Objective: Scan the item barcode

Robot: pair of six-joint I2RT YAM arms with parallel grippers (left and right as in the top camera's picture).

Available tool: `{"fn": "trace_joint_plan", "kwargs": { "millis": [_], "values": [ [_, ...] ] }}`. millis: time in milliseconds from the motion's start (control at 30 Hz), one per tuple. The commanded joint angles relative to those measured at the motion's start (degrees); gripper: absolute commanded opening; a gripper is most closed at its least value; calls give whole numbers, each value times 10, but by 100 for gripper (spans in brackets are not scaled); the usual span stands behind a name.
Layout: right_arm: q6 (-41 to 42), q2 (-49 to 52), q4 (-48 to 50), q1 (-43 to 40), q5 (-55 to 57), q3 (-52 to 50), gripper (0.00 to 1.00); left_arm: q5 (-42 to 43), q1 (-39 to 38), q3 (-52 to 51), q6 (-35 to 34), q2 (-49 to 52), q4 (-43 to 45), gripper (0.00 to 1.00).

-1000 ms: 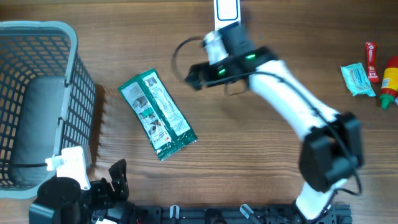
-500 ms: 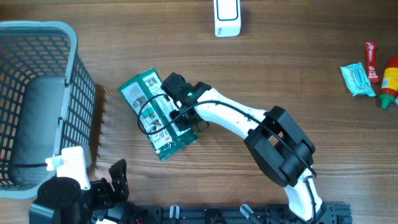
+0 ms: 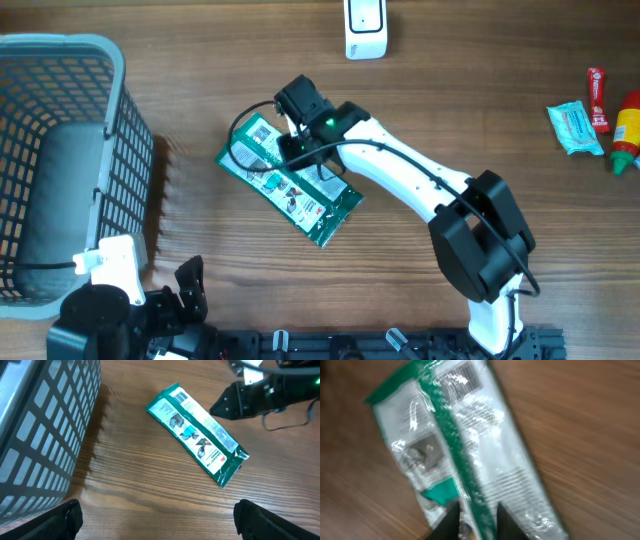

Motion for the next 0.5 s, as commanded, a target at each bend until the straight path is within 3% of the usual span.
{"fn": "trace_joint_plan", "kwargs": {
  "millis": [0, 67, 133, 233, 367, 467],
  "values": [
    [-37, 27, 54, 10, -72, -30, 17, 1, 2, 0, -5, -2, 1, 100],
    [-54, 37, 73, 11, -42, -30, 16, 1, 2, 0, -5, -2, 1, 100],
    [-50, 60, 52, 11, -89, -31, 10, 1, 2, 0, -5, -2, 1, 100],
    [-61, 66, -93, 11, -101, -31, 12, 1, 2, 0, -5, -2, 1, 100],
    [-57, 66, -217, 4, 184, -34, 24, 1, 2, 0, -5, -2, 1, 100],
    [-13, 66, -240, -15, 301, -32, 21, 1, 2, 0, -5, -2, 1, 100]
  ]
}}
